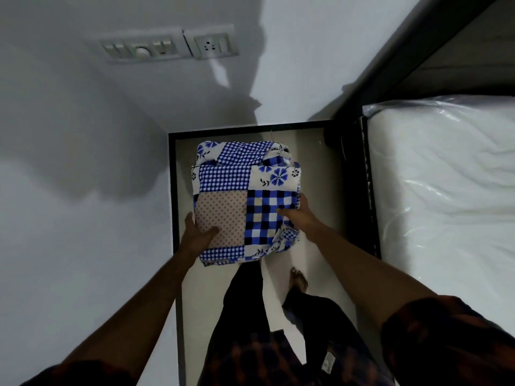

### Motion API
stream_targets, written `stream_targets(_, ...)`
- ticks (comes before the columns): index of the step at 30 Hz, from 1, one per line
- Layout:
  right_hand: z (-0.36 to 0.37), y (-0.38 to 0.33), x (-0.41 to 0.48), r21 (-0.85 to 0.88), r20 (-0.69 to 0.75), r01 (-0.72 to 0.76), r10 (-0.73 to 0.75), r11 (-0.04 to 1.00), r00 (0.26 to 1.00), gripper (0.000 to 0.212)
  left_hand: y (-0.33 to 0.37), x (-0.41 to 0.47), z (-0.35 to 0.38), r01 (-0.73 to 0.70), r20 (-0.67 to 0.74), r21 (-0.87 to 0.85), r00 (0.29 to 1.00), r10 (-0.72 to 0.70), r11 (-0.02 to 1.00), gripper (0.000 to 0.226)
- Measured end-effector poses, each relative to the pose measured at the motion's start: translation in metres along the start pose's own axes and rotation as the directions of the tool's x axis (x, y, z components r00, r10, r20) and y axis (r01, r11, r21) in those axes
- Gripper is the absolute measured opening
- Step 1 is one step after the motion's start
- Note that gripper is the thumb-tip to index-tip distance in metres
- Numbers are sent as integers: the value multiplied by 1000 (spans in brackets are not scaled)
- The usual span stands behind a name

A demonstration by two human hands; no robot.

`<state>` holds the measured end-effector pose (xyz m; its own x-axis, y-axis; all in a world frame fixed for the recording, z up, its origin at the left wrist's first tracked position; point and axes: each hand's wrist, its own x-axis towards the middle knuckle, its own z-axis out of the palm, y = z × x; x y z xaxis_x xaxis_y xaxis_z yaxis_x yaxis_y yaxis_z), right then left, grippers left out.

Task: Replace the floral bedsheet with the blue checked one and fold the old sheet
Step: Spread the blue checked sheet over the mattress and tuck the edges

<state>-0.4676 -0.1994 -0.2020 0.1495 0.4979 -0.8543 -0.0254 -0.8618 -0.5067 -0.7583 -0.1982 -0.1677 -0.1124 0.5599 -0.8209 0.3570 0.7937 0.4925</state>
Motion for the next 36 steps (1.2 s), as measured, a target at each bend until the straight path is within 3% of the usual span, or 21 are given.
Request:
stream_targets(2,1,5,14,27,-70,-34,36,999,997,88,0,10,-1,23,-2,-14,1000,-23,1000,98)
stream_targets(6,-6,0,5,-14,-4,-146,146,989,989,45,5,7,-3,71,65,-47,996,-68,996,79)
stream_targets(8,-10,-3,-2,-41,-9,-137,136,990,991,38,8,3,-5,54,88,-54,995,-49,997,73)
stream_targets(13,-12,-11,-23,-74,21,71,-70,995,997,45,30,-15,-9,62,109,-134,993,-47,989,58)
stream_targets(16,-25,-21,-51,-61,-45,226,-229,972,972,47,58,-39,-10,71,103,-221,993,-49,973,51)
stream_targets(22,-114,-24,-124,27,-220,387,-372,922,902,54,132,-101,47,-113,150,-154,979,137,982,53)
stream_targets(26,-206,8,-182,54,-458,482,-407,875,790,43,171,-133,135,-207,265,-58,940,215,977,51)
stream_targets(29,-281,50,-227,65,-621,487,-347,871,703,43,194,-164,231,-318,380,46,882,278,947,52)
stream_targets(36,-441,173,-304,181,-904,494,-54,851,424,44,230,-254,480,-607,684,152,634,360,780,51)
